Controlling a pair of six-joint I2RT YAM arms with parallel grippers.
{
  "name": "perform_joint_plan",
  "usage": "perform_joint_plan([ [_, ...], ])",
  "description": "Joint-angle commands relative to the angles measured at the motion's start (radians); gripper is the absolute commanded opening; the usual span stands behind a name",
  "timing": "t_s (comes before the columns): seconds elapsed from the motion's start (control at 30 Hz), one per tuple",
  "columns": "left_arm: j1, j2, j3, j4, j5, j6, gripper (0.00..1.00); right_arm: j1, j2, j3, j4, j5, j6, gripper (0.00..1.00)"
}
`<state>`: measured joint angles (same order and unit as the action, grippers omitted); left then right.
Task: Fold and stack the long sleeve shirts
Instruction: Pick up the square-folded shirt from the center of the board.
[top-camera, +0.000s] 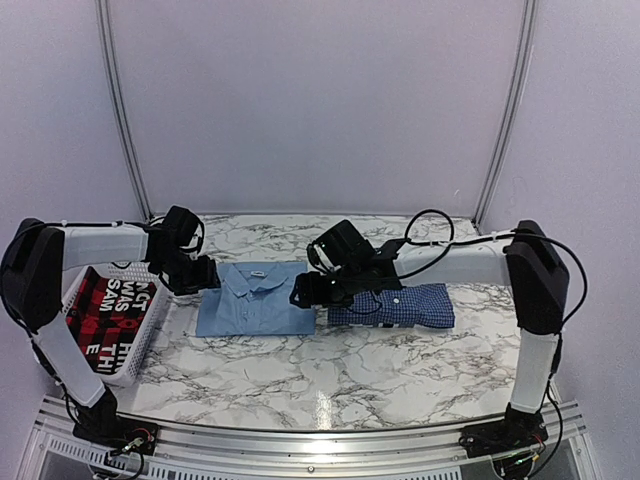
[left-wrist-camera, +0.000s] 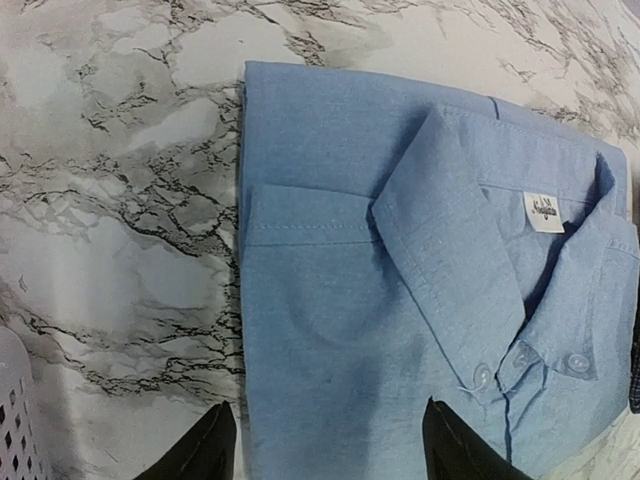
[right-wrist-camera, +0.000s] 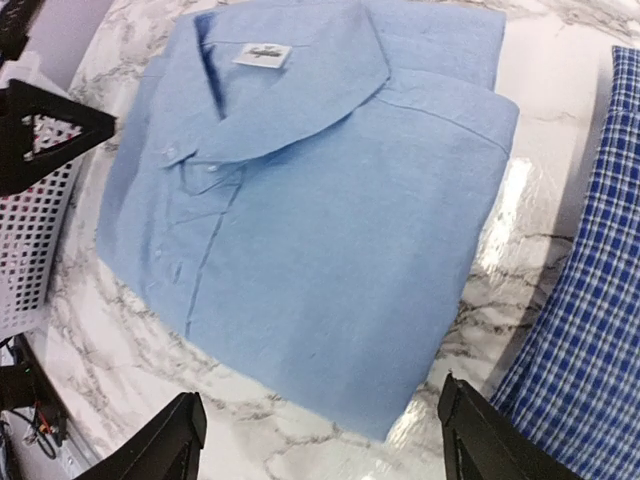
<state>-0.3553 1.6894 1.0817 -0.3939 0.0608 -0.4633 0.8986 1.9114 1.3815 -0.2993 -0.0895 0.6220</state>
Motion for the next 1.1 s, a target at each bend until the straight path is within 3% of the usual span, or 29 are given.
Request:
perform_joint_plan([
  [0.0, 0.005, 0.015, -0.022, -0.026, -0.036, 0.007, 0.63, -0.057, 0.099, 0.064, 0.029, -0.025, -0.017, 0.71],
  [0.3, 0.005, 0.067, -0.015, -0.003, -0.044, 0.038, 0.48, -0.088, 0.201, 0.118, 0.049, 0.064, -0.001, 0.6],
  [0.63, 0.004, 0.124, -0.008, 0.005, -0.102, 0.038, 0.52, -0.095, 0.295, 0.191, 0.055, 0.085, 0.017, 0.49],
  [0.8, 0.002, 0.152, 0.0, 0.02, -0.066, 0.019, 0.51, -0.09, 0.33, 0.22, 0.063, 0.08, 0.028, 0.45],
  [0.97, -0.013, 0.186, 0.016, 0.028, -0.03, -0.009, 0.38, -0.072, 0.361, 0.253, 0.056, 0.082, 0.04, 0.38],
  [1.07, -0.018, 0.199, 0.021, 0.033, -0.027, -0.035, 0.2, -0.068, 0.371, 0.273, 0.039, 0.085, 0.042, 0.29],
])
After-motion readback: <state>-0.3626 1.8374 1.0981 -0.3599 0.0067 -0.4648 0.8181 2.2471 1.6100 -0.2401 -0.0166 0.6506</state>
